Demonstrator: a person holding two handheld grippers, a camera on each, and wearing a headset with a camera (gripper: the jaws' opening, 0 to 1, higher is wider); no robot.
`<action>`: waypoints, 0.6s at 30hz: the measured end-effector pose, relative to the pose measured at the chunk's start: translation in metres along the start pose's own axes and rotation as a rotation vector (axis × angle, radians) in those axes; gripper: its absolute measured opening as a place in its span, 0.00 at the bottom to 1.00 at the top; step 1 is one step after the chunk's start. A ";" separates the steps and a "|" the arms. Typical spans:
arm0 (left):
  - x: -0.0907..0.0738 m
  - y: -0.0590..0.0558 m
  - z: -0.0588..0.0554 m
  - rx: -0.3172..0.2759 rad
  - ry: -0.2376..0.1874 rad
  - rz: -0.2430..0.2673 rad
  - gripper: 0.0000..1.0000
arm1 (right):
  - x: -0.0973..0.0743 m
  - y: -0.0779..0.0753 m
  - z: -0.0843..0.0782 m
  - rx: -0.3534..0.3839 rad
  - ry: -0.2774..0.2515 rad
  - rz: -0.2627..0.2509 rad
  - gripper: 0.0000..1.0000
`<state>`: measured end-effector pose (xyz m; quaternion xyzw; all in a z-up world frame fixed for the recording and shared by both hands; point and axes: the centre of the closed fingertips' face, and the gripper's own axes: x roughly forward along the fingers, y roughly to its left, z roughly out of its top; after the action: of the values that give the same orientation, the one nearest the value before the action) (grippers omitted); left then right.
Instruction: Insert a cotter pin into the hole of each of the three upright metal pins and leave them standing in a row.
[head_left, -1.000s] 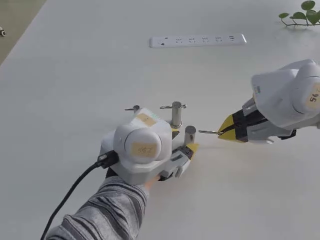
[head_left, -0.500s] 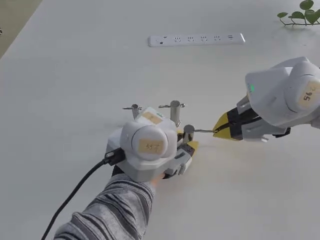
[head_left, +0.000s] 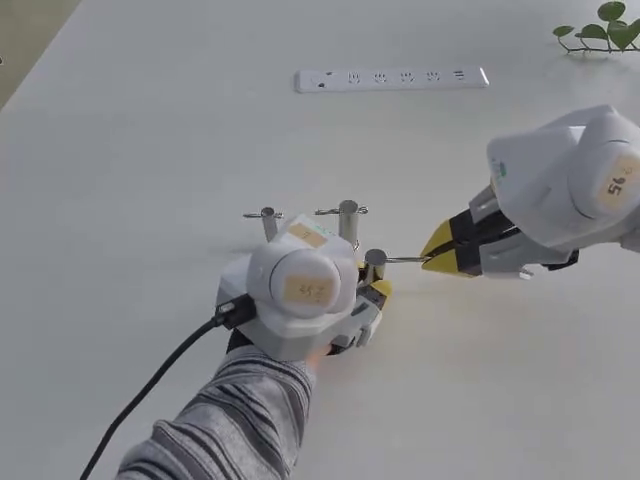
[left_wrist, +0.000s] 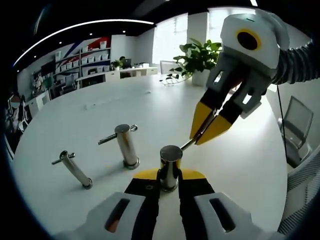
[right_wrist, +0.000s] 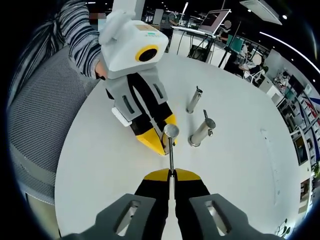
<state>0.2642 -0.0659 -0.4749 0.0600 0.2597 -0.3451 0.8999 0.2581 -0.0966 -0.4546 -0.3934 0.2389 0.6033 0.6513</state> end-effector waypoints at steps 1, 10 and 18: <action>0.000 0.000 0.000 0.000 0.000 0.000 0.10 | 0.000 0.000 0.001 -0.002 -0.001 0.000 0.00; 0.001 0.001 -0.001 -0.003 -0.004 0.006 0.10 | -0.001 0.002 0.011 0.015 -0.018 0.005 0.00; 0.003 0.000 -0.001 -0.004 -0.007 0.004 0.10 | 0.003 0.004 0.019 -0.004 -0.021 0.006 0.00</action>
<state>0.2655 -0.0667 -0.4774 0.0575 0.2573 -0.3429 0.9016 0.2513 -0.0797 -0.4465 -0.3876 0.2319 0.6101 0.6510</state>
